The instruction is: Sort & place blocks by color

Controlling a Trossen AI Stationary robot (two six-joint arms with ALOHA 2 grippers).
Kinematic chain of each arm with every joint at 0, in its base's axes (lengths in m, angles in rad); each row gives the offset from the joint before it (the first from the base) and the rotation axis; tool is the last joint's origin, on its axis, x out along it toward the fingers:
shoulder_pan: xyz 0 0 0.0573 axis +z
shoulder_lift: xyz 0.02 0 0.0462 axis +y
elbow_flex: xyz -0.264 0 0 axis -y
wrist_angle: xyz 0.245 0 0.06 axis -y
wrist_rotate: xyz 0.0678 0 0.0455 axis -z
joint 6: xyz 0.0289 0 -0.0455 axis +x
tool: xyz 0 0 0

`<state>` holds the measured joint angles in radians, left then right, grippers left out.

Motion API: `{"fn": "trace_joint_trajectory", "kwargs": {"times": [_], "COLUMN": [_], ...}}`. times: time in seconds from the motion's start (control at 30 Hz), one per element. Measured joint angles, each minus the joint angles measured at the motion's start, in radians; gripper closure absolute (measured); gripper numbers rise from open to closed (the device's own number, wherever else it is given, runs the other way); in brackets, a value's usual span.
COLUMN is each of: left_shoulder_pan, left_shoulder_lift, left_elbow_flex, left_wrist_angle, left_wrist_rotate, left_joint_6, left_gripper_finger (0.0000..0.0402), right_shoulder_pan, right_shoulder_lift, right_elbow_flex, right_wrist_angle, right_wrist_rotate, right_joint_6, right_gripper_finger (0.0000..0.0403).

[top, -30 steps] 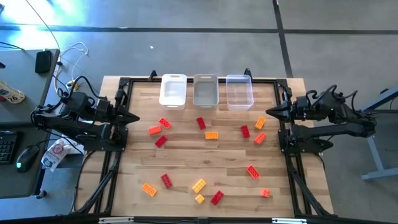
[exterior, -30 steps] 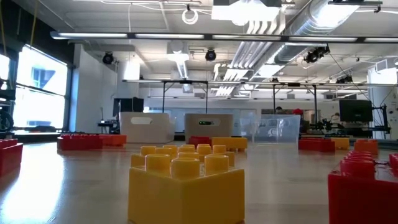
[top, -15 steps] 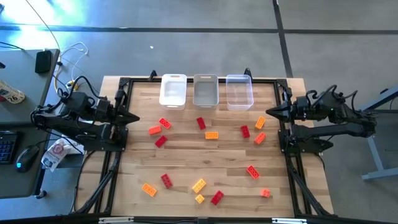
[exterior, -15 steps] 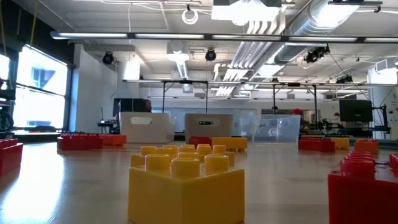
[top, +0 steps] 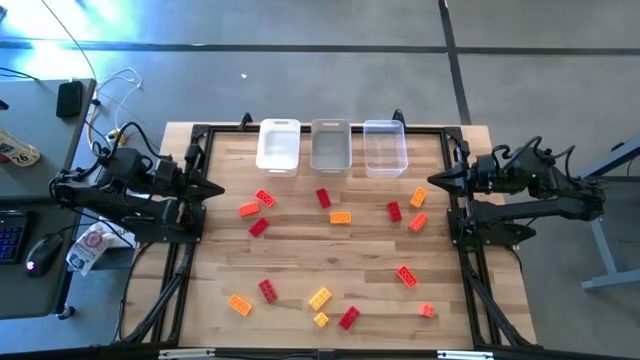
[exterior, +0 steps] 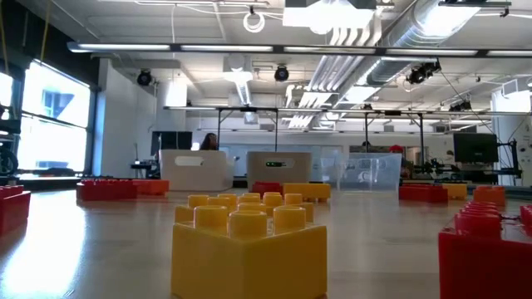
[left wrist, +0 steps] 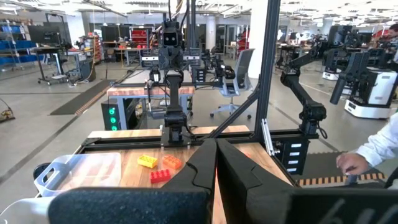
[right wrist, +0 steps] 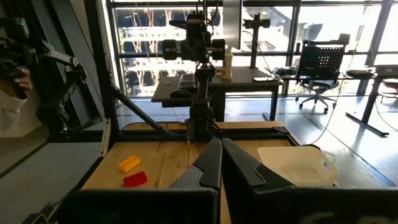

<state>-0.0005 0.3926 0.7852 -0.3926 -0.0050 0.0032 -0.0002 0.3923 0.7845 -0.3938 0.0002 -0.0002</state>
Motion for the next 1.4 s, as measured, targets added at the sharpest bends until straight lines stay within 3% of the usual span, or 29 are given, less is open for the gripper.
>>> {"fn": "trace_joint_trajectory", "kwargs": {"times": [0.77, 0.9, 1.2, 1.4], "left_shoulder_pan": [0.0, 0.0, 0.0, 0.0], "left_shoulder_lift": [0.0, 0.01, 0.034, 0.065], "left_elbow_flex": [0.0, 0.0, 0.0, 0.0], "left_wrist_angle": [0.015, 0.011, -0.008, -0.008], "left_wrist_rotate": [-0.01, -0.054, -0.108, -0.246], "left_joint_6": [0.017, 0.017, 0.052, 0.061], "left_gripper_finger": [0.0398, 0.0393, 0.0323, 0.0252], "right_shoulder_pan": [0.0, 0.0, 0.0, 0.0], "right_shoulder_lift": [0.0, 0.0, 0.0, 0.0], "right_elbow_flex": [0.0, 0.0, 0.0, 0.0], "right_wrist_angle": [0.0, 0.0, 0.0, 0.0], "right_wrist_rotate": [0.0, 0.0, 0.0, 0.0], "right_joint_6": [0.0, 0.0, 0.0, 0.0], "right_gripper_finger": [0.0402, 0.0402, 0.0402, 0.0402]}}
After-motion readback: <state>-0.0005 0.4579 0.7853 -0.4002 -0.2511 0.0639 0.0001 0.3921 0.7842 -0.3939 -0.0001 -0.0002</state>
